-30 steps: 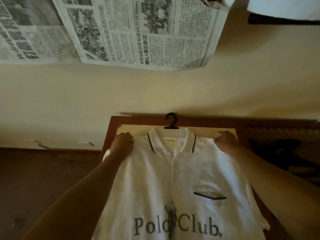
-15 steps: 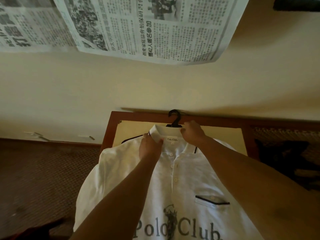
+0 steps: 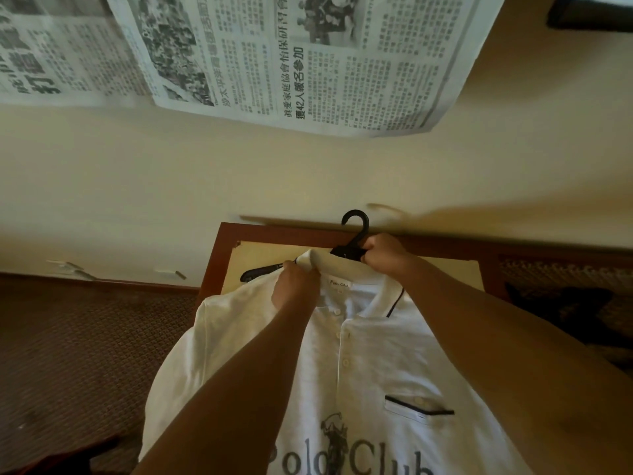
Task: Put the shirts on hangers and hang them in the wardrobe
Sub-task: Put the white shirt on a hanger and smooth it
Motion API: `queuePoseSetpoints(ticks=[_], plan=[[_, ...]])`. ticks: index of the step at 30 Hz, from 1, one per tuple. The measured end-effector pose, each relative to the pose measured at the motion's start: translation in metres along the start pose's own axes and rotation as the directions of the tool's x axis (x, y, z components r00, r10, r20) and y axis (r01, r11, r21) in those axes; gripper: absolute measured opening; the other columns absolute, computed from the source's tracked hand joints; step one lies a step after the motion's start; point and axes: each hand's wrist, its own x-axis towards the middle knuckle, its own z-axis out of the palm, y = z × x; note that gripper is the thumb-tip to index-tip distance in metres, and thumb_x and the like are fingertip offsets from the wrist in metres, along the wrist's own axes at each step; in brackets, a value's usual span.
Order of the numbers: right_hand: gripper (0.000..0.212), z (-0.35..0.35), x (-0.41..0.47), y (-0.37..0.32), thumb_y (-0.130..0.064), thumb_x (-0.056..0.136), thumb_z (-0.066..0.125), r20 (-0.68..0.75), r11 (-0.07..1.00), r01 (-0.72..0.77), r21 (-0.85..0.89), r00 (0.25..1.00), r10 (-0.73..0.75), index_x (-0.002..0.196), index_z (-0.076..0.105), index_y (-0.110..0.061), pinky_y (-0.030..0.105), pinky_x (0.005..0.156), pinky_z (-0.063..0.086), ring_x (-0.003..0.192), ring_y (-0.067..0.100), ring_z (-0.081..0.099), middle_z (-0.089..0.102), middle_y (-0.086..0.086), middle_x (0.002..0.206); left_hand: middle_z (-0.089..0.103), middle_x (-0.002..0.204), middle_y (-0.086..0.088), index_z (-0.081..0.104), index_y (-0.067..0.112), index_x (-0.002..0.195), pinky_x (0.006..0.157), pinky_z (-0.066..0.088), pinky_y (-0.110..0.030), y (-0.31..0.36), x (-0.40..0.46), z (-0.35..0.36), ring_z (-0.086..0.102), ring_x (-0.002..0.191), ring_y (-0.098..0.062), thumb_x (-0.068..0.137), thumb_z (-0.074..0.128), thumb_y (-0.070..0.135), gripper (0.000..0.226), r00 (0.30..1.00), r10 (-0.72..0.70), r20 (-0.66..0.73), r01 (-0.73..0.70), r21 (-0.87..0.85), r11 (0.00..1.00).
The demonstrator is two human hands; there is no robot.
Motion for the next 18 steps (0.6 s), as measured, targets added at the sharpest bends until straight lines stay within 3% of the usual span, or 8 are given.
queuePoseSetpoints(ticks=[3,7,11,15,18], plan=[[0.029,-0.010,-0.012,0.001,0.000,0.090,0.055,-0.074,0.994,0.069,0.087,0.995,-0.063,0.116,0.065,-0.009,0.031,0.085,0.046,0.105,0.025,0.059,0.065,0.010,0.113,0.063,0.111,-0.007,0.052,0.009,0.117,0.074,0.041,-0.032,-0.003,-0.004,-0.006,0.055,0.091,-0.021,0.093,0.047,0.024,0.028,0.998,0.049,-0.032,-0.050,-0.042,0.998],[0.023,-0.028,-0.029,0.004,-0.003,0.094,0.055,-0.241,0.975,0.216,0.047,0.950,-0.199,0.115,0.063,-0.007,0.028,0.077,0.041,0.093,0.021,0.059,0.064,0.009,0.104,0.064,0.110,-0.009,0.052,0.008,0.122,0.075,0.041,-0.025,-0.009,-0.015,-0.018,0.055,0.089,-0.017,0.096,0.042,0.011,0.028,0.987,0.108,-0.116,-0.130,-0.205,0.970],[0.027,-0.060,-0.051,0.016,-0.003,0.095,0.054,-0.439,0.958,0.282,-0.053,0.855,-0.276,0.121,0.060,-0.002,0.023,0.079,0.036,0.104,0.031,0.060,0.065,0.018,0.115,0.065,0.108,-0.010,0.056,0.009,0.115,0.076,0.045,-0.027,-0.012,-0.018,-0.033,0.060,0.092,-0.021,0.099,0.045,0.018,0.021,0.975,0.144,-0.168,-0.185,-0.268,0.945],[0.029,-0.089,-0.072,0.037,-0.003,0.094,0.056,-0.475,0.951,0.301,-0.077,0.827,-0.300,0.122,0.060,0.001,0.023,0.079,0.036,0.100,0.032,0.060,0.065,0.021,0.111,0.065,0.113,-0.010,0.060,0.007,0.116,0.078,0.040,-0.023,-0.009,-0.016,-0.040,0.060,0.103,-0.023,0.099,0.047,0.019,0.025,0.977,0.145,-0.154,-0.176,-0.219,0.960],[0.029,-0.098,-0.082,0.049,-0.002,0.093,0.056,-0.445,0.954,0.287,-0.081,0.847,-0.292,0.122,0.060,0.001,0.023,0.079,0.035,0.091,0.024,0.057,0.065,0.019,0.109,0.066,0.111,-0.011,0.061,0.006,0.114,0.075,0.038,-0.023,-0.007,-0.012,-0.042,0.058,0.093,-0.020,0.099,0.047,0.018,0.024,0.982,0.132,-0.135,-0.155,-0.180,0.971]])
